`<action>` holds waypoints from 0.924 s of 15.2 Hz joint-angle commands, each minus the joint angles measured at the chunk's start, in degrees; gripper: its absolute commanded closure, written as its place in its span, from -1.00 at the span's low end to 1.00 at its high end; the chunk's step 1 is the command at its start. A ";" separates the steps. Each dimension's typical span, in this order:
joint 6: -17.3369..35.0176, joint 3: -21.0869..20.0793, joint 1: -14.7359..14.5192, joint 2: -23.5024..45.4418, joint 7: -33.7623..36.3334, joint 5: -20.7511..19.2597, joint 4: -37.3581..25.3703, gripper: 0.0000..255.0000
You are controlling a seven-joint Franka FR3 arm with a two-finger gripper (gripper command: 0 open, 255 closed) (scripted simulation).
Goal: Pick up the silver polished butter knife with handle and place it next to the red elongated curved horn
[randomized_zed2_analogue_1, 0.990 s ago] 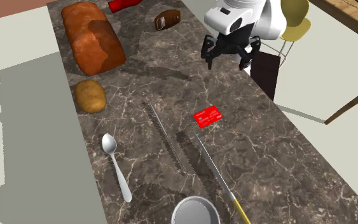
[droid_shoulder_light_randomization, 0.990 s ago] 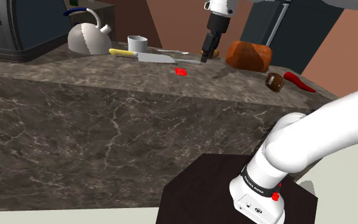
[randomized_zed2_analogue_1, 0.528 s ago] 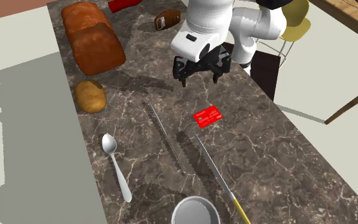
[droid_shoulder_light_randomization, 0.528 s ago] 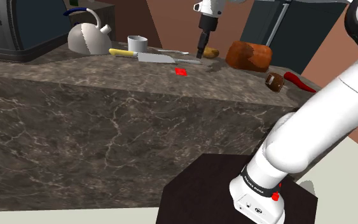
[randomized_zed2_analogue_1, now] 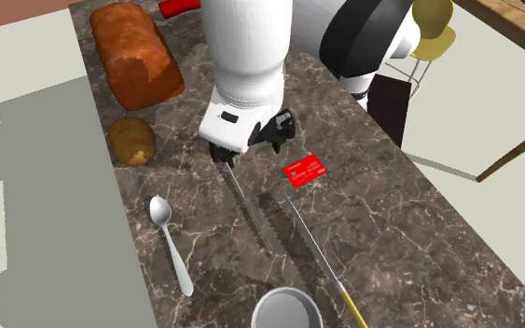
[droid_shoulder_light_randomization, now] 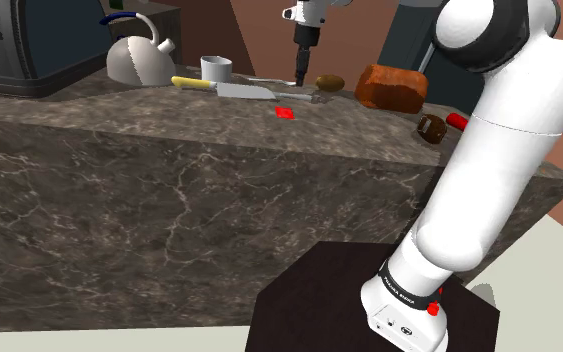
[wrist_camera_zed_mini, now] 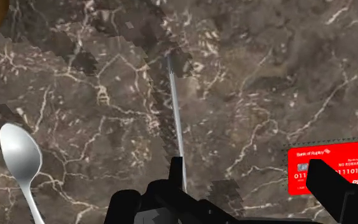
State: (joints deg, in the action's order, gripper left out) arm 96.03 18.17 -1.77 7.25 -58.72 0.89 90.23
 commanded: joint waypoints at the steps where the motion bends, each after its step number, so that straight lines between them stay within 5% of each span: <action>1: -1.06 0.02 0.75 4.94 -4.08 0.90 -5.62 -1.00; 4: -3.13 -0.32 2.08 11.32 -8.13 2.05 -13.72 -1.00; 14: 3.14 -0.40 1.72 10.39 -8.05 1.79 -6.53 -1.00</action>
State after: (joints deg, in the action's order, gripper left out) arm 99.02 17.76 -0.04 17.71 -66.76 2.70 83.49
